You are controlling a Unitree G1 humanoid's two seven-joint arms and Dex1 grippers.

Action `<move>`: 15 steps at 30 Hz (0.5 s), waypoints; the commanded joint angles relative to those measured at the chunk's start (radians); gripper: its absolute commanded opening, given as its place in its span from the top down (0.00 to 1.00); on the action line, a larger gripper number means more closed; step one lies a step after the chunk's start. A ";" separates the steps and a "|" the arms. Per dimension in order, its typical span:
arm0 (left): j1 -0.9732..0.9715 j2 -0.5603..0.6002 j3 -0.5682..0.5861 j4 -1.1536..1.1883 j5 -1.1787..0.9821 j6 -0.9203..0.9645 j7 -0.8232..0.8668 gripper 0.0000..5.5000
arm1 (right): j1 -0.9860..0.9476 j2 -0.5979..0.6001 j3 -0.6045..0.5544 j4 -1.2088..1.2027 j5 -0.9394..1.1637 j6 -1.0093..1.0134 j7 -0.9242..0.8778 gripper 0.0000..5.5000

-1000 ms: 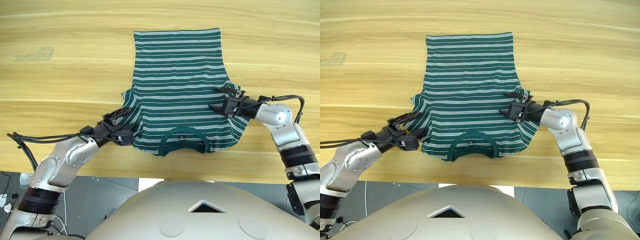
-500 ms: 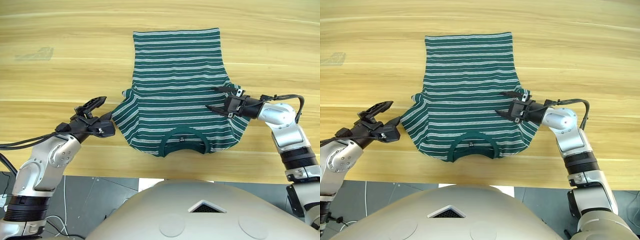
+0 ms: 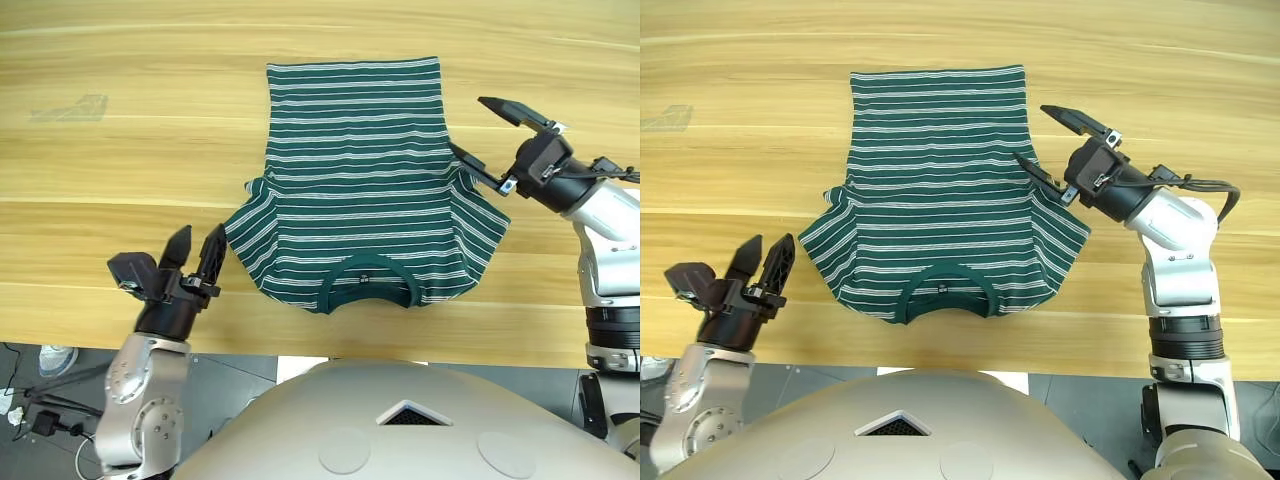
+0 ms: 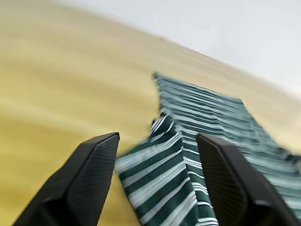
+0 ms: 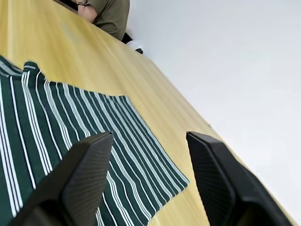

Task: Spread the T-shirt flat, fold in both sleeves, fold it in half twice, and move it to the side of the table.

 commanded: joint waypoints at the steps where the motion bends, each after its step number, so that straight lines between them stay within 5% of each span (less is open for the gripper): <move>1: -0.041 -0.111 -0.035 0.046 -0.095 0.094 0.131 0.45 | 0.008 0.004 -0.012 -0.022 -0.001 0.024 -0.014 0.48; 15: -0.123 -0.145 0.013 0.124 -0.014 0.110 0.176 0.45 | 0.021 -0.001 -0.012 -0.007 -0.025 -0.006 -0.031 0.48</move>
